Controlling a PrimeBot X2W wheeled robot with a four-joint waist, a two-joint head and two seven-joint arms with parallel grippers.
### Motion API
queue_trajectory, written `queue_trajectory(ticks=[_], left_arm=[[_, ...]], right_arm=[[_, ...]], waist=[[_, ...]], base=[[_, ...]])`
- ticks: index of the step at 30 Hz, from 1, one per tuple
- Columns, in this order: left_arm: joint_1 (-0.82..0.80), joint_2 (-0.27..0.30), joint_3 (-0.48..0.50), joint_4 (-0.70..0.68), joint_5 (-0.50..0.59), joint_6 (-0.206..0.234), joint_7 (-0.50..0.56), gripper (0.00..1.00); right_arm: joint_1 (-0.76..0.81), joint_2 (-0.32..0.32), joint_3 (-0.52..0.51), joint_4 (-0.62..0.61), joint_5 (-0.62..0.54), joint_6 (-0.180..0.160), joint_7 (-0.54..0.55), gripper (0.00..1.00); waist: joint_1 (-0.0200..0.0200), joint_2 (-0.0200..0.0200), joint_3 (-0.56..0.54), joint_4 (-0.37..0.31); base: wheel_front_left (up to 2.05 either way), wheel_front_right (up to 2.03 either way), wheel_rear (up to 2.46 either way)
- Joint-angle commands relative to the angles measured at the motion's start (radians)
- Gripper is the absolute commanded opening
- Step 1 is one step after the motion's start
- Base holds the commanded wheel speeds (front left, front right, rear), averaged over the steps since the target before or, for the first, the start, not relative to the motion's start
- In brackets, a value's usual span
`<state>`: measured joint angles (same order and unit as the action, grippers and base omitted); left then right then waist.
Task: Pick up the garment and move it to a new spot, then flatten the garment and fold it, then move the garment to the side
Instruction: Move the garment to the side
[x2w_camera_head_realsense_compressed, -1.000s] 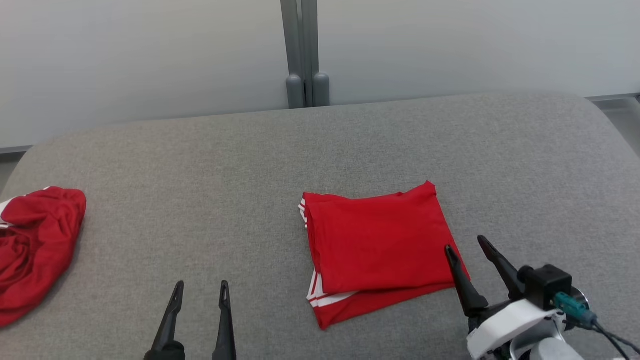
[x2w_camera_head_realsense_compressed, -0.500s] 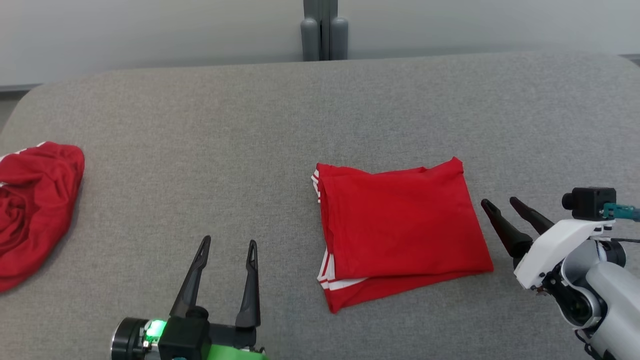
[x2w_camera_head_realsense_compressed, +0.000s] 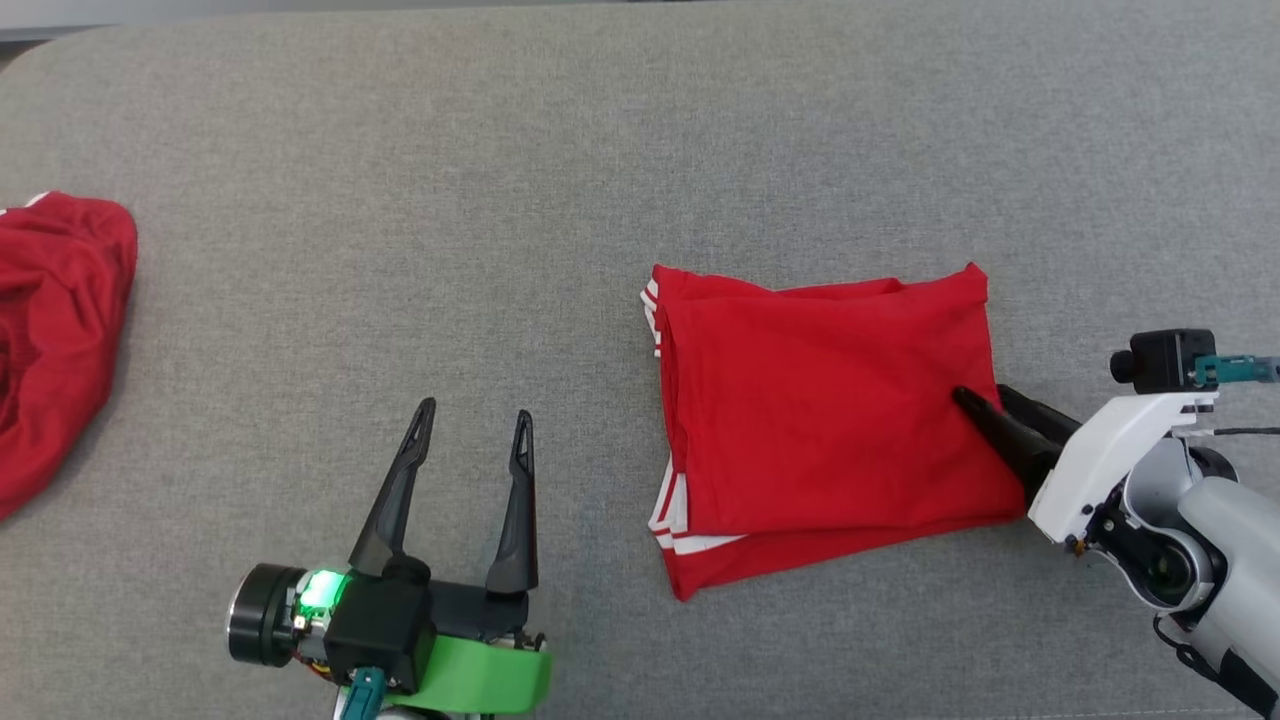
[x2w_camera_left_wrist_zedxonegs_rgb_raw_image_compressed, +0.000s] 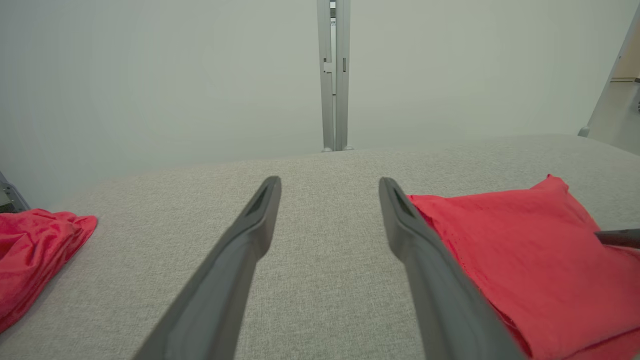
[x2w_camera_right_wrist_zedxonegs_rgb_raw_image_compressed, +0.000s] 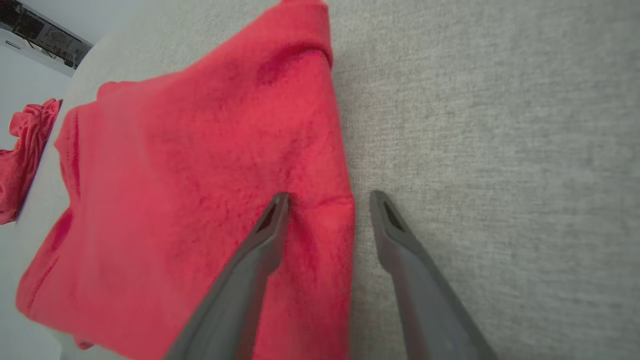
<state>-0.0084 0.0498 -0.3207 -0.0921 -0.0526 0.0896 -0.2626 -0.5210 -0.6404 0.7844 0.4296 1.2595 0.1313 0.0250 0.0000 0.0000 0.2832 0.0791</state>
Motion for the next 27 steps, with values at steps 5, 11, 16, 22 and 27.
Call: queue_trajectory(ticks=[5, 11, 16, 22, 27], left_arm=[[-0.047, 0.002, -0.003, -0.019, 0.014, -0.001, -0.003, 1.00], [-0.104, 0.003, -0.018, -0.067, 0.046, -0.019, -0.003, 1.00], [-0.179, 0.009, -0.048, -0.124, 0.079, -0.031, -0.002, 1.00], [-0.257, 0.028, -0.085, -0.194, 0.105, -0.025, -0.002, 1.00], [-0.311, 0.043, -0.120, -0.248, 0.124, -0.005, -0.002, 1.00]], right_arm=[[-0.081, -0.041, 0.047, -0.025, 0.001, -0.001, -0.052, 0.00], [-0.244, -0.105, 0.067, -0.004, -0.034, -0.001, -0.123, 0.00], [-0.386, -0.188, 0.058, 0.037, -0.040, -0.001, -0.148, 0.00], [-0.483, -0.314, 0.042, 0.080, -0.051, -0.001, -0.182, 0.00], [-0.527, -0.400, 0.020, 0.131, -0.060, -0.001, -0.219, 0.00]], waist=[[0.0000, 0.0000, 0.074, -0.024], [0.0000, 0.0000, 0.168, -0.071], [0.0000, 0.0000, 0.266, -0.103], [0.0000, 0.0000, 0.360, -0.129], [0.0000, 0.0000, 0.418, -0.138]], base=[[0.00, 0.00, 0.00], [0.00, 0.00, 0.00], [0.00, 0.00, 0.00], [0.00, 0.00, 0.00], [0.00, 0.00, 0.00]])
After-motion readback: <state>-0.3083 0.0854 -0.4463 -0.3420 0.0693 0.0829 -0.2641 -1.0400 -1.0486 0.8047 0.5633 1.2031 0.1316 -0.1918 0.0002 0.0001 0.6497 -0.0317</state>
